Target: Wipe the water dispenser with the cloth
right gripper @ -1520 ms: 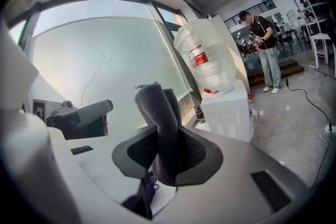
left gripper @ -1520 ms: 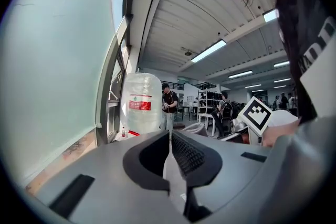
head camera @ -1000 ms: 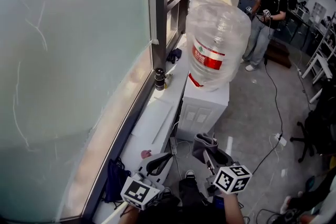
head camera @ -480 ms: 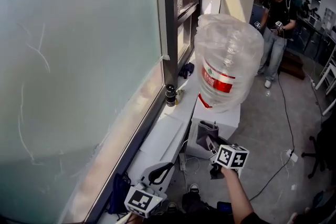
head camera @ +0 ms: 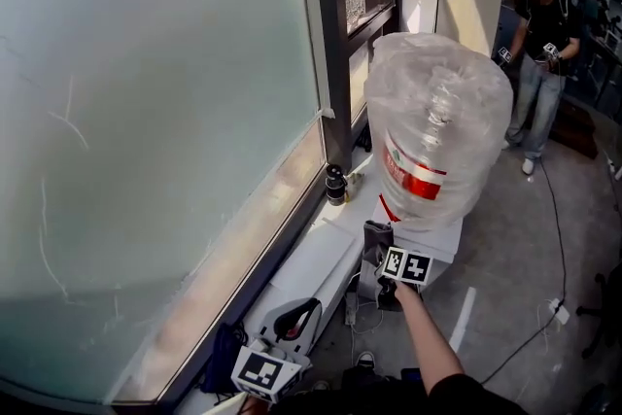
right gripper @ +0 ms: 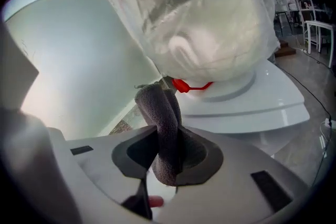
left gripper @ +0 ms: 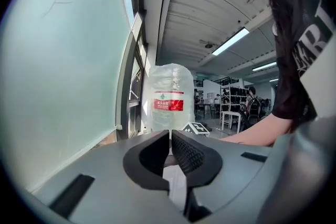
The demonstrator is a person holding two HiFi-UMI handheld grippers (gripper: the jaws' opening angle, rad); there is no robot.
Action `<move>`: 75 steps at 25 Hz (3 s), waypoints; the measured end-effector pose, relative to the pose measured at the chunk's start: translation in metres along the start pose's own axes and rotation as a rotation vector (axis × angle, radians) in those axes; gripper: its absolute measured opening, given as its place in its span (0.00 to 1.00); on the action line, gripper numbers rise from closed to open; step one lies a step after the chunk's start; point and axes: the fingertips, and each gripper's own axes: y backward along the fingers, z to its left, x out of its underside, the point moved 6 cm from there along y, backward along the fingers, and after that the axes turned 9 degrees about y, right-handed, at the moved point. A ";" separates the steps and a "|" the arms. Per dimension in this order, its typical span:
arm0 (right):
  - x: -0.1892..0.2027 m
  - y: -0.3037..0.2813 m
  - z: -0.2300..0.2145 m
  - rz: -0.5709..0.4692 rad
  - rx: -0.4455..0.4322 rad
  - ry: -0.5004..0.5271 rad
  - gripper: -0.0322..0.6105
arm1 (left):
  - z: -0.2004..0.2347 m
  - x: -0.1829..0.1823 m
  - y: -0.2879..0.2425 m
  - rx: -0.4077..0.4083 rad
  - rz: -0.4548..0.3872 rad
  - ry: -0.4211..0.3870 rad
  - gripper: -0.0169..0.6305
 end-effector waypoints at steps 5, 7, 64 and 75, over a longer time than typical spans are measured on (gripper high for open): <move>0.003 -0.006 -0.039 0.006 -0.003 -0.145 0.21 | -0.004 -0.004 -0.020 -0.019 0.009 -0.015 0.07; 0.004 -0.001 -0.052 0.000 -0.021 -0.189 0.21 | -0.005 -0.004 -0.029 -0.016 0.015 -0.013 0.07; 0.029 0.032 -0.001 -0.028 0.387 0.648 0.21 | 0.062 0.098 0.004 0.339 0.100 0.057 0.07; 0.095 -0.042 -0.026 0.099 0.330 0.841 0.21 | 0.076 0.150 -0.019 0.201 0.060 0.123 0.07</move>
